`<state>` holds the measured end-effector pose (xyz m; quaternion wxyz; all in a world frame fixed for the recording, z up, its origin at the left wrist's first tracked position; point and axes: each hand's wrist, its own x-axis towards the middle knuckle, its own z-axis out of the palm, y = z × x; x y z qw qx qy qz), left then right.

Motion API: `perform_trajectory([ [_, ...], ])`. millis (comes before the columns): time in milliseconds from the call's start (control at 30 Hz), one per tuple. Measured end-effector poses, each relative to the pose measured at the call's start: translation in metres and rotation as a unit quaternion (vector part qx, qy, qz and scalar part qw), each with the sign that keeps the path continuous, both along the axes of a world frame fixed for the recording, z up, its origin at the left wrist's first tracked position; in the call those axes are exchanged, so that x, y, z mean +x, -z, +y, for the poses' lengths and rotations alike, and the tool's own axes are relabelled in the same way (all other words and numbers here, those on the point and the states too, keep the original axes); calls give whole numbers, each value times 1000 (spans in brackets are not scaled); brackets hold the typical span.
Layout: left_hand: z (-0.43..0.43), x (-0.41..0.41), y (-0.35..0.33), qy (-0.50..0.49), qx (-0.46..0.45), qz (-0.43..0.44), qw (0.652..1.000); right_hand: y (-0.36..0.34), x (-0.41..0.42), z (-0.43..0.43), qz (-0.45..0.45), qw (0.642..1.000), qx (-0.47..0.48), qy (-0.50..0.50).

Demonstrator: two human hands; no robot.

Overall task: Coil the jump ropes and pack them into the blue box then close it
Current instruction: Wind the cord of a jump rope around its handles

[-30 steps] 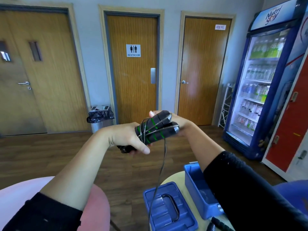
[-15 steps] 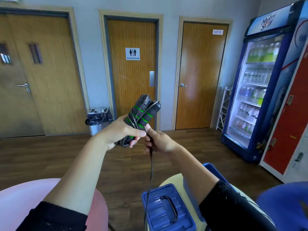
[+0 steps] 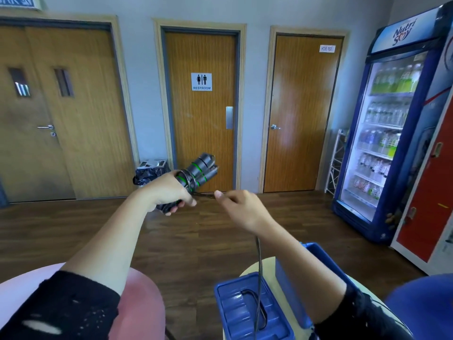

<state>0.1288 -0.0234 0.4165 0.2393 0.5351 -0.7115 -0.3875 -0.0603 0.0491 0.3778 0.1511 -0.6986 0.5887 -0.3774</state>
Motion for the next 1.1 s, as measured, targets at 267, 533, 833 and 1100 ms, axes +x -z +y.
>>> perform_trajectory([
  [267,19,-27,-7,95,-27,-249,964,-76,7,-20,211,961,-112,-140],
  [533,43,-11,-29,246,-72,-131,958,-100,-5,-44,10,960,29,-280],
  [833,45,-1,-42,234,-83,151,957,-47,-3,-45,-149,968,84,-182],
  [1100,34,-18,-26,136,-40,253,957,-45,3,-35,-145,981,124,-45],
])
